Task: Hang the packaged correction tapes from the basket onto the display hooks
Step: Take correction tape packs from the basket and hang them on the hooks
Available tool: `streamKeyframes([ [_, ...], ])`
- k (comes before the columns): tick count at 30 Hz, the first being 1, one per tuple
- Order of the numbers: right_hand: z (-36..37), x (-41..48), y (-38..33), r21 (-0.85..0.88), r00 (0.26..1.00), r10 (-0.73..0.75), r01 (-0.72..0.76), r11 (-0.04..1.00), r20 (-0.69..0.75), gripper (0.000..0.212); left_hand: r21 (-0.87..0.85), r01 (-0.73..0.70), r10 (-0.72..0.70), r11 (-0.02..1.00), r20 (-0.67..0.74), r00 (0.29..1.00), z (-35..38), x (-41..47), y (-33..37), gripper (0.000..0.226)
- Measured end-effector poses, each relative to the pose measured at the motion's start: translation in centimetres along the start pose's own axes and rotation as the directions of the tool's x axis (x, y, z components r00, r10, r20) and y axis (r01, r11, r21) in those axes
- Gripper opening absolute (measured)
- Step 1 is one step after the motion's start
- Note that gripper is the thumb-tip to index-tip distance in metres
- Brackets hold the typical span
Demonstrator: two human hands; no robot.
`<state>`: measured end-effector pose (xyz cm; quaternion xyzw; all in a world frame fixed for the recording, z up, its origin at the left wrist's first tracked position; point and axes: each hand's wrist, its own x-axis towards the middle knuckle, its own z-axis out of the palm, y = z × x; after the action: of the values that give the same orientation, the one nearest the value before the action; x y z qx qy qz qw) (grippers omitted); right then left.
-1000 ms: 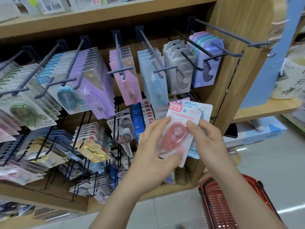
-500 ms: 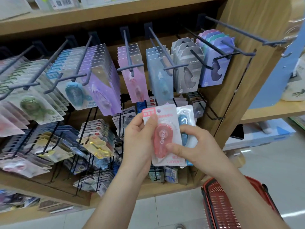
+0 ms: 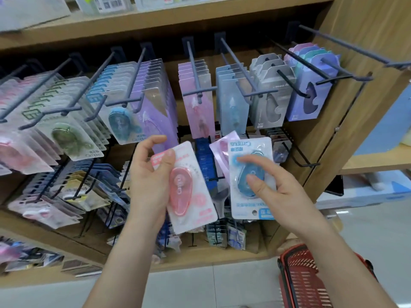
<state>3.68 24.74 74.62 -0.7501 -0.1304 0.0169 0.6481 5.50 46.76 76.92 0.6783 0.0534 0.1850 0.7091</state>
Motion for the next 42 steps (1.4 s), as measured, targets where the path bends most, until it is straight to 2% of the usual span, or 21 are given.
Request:
streamKeyframes([
  [3, 0.0, 0.0, -0.6, 0.159, 1.000, 0.012, -0.012, 0.987, 0.004, 0.073, 0.170, 0.032, -0.054, 0.985, 0.126, 0.991, -1.0, -0.2, -0.2, 0.035],
  [5, 0.4, 0.2, -1.0, 0.238, 0.998, 0.049, -0.054, 0.970, 0.026, 0.094, 0.126, 0.136, -0.159, 0.983, 0.198, 0.967, -0.6, -0.8, -0.2, 0.028],
  [7, 0.9, 0.3, -1.1, 0.279, 0.995, 0.088, -0.095, 0.956, 0.038, 0.100, 0.027, 0.236, -0.235, 0.971, 0.238, 0.942, 0.0, -1.4, 0.1, 0.022],
  [9, 1.3, 0.5, -1.0, 0.313, 0.993, 0.109, -0.117, 0.942, 0.041, 0.089, -0.037, 0.277, -0.261, 0.960, 0.234, 0.937, 0.1, -1.5, 0.0, 0.021],
  [12, 1.7, 0.7, -0.6, 0.366, 0.993, 0.097, -0.114, 0.923, 0.064, 0.071, -0.010, 0.261, -0.252, 0.965, 0.225, 0.941, -0.6, -1.3, -0.1, 0.023],
  [16, 1.9, 1.1, -0.3, 0.416, 0.982, 0.157, -0.188, 0.890, 0.108, 0.062, 0.190, 0.083, -0.118, 0.978, 0.179, 0.977, -2.3, -0.9, -0.1, 0.036],
  [19, 2.1, 1.5, -0.4, 0.380, 0.976, 0.179, -0.214, 0.900, 0.125, 0.049, 0.374, -0.023, -0.039, 0.927, 0.158, 0.987, -2.6, -0.9, 0.2, 0.044],
  [24, 3.3, 2.0, -0.1, 0.454, 0.976, 0.206, -0.217, 0.865, 0.073, 0.048, 0.399, 0.036, -0.061, 0.916, 0.051, 0.997, -2.6, -1.2, 0.0, 0.044],
  [26, 3.6, 2.0, 0.0, 0.528, 0.969, 0.241, -0.231, 0.817, 0.051, 0.048, 0.405, 0.051, -0.069, 0.913, 0.030, 0.997, -2.8, -1.4, -0.1, 0.037],
  [28, 3.7, 2.1, 0.0, 0.599, 0.966, 0.251, -0.237, 0.765, 0.061, 0.044, 0.464, 0.061, -0.109, 0.884, 0.077, 0.991, -2.9, -1.8, -0.4, 0.027],
  [31, 3.7, 2.2, 0.0, 0.702, 0.967, 0.245, -0.219, 0.678, 0.065, 0.038, 0.537, 0.016, -0.215, 0.843, 0.309, 0.927, -2.9, -2.7, -1.0, 0.006],
  [34, 3.8, 2.4, 0.3, 0.789, 0.971, 0.230, -0.191, 0.584, 0.065, 0.042, 0.500, 0.040, -0.320, 0.865, 0.488, 0.812, -2.8, -3.5, -1.5, 0.018],
  [36, 3.8, 2.3, 0.3, 0.822, 0.974, 0.208, -0.186, 0.538, 0.085, 0.045, 0.462, 0.072, -0.327, 0.884, 0.500, 0.802, -2.5, -4.1, -1.4, 0.016],
  [38, 3.8, 2.3, 0.3, 0.834, 0.975, 0.191, -0.195, 0.515, 0.111, 0.047, 0.421, 0.104, -0.309, 0.901, 0.454, 0.835, -2.3, -4.3, -1.4, 0.023],
  [40, 3.6, 2.2, 0.4, 0.815, 0.974, 0.202, -0.200, 0.544, 0.104, 0.050, 0.348, 0.173, -0.312, 0.921, 0.395, 0.864, -2.7, -4.2, -1.3, 0.026],
  [42, 3.1, 2.3, 0.4, 0.771, 0.973, 0.229, -0.160, 0.616, 0.020, 0.055, 0.352, 0.188, -0.309, 0.917, 0.330, 0.892, -3.5, -3.9, -0.9, 0.025],
])
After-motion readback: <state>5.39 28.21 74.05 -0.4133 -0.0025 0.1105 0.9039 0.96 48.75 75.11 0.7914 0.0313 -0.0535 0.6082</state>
